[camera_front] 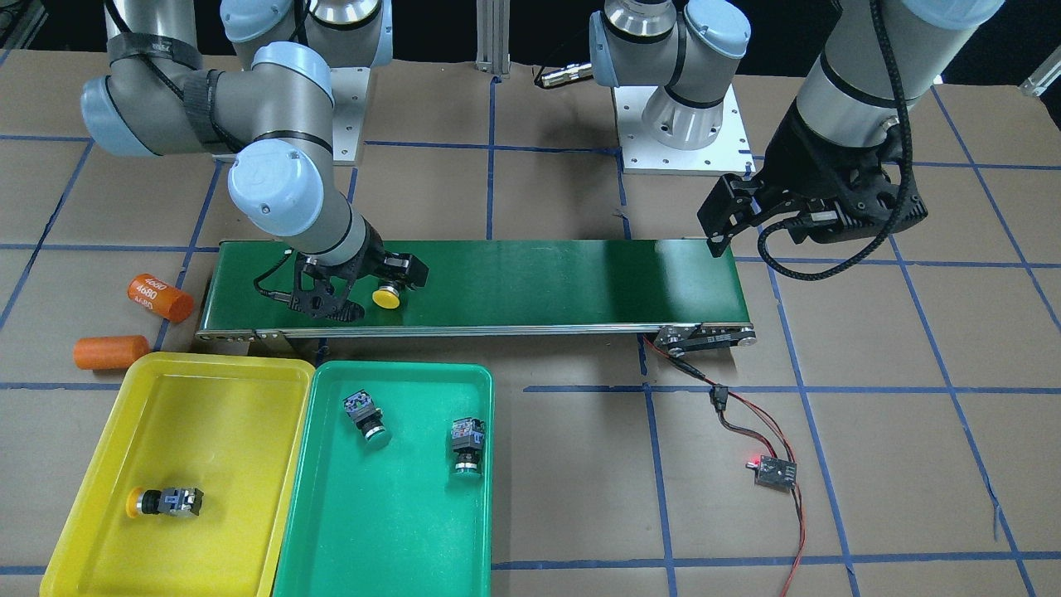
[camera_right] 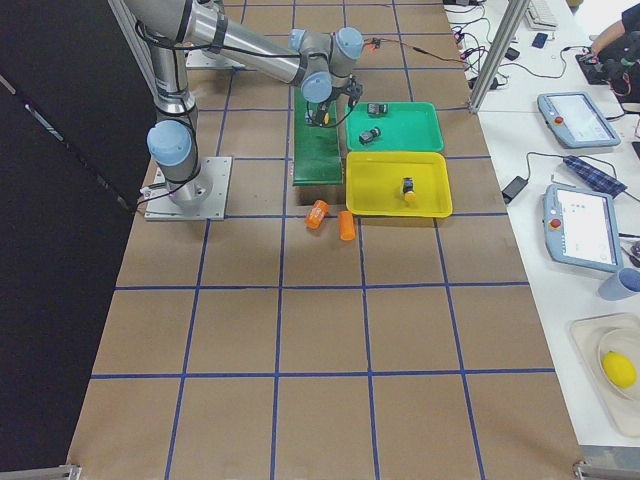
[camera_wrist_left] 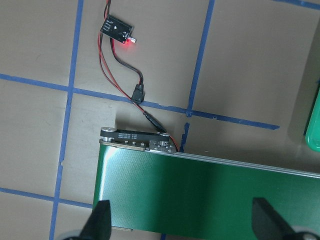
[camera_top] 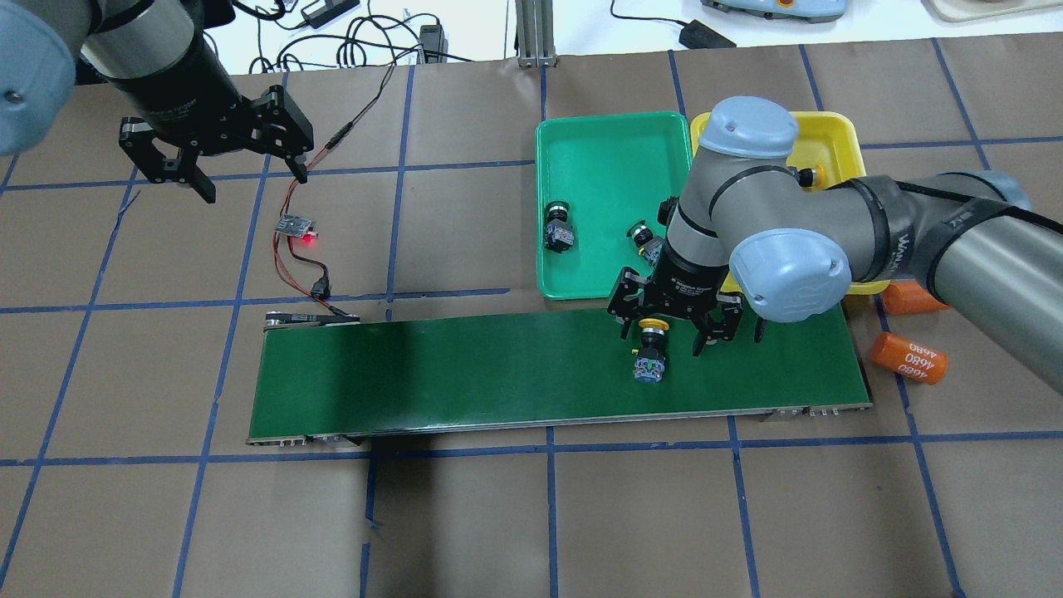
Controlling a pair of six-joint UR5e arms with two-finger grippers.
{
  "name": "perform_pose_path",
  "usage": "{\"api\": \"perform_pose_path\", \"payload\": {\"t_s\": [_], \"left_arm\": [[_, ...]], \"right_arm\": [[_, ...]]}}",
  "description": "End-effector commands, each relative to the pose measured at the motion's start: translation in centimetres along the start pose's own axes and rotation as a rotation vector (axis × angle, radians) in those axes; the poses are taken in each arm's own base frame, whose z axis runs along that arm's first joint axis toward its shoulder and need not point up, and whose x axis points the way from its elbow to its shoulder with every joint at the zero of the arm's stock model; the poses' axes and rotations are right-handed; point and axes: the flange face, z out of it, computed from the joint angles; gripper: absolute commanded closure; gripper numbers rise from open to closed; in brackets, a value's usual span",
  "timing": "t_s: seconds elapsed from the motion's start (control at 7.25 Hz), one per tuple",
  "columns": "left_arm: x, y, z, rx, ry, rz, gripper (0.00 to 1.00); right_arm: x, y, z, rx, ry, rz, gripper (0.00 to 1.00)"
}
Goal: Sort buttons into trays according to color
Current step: 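Lift the yellow button into the yellow tray and release it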
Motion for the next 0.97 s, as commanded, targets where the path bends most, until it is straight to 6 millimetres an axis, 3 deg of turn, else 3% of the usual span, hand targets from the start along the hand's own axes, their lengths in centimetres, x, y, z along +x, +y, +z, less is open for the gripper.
{"api": "perform_pose_path", "payload": {"t_s": [0.0,0.14,0.41,0.69,0.83], "left_arm": [[0.0,0.0,-0.1,0.006,0.001,0.000,0.00],[0.0,0.0,-0.1,0.006,0.001,0.000,0.00],[0.0,-0.1,0.0,0.005,0.001,0.000,0.00],[0.0,0.0,-0.1,0.006,0.001,0.000,0.00],[-0.1,0.0,-0.1,0.008,0.001,-0.001,0.00]], "right_arm": [[0.6,0.2,2.0,-0.038,0.018,0.014,0.52],[0.6,0.0,1.6,-0.025,0.029,0.011,1.00],[0.8,-0.1,0.9,-0.011,0.024,0.013,1.00],[0.3,-0.6,-1.8,0.045,0.010,0.004,1.00],[0.8,-2.1,-4.7,0.126,0.062,0.017,1.00]]}}
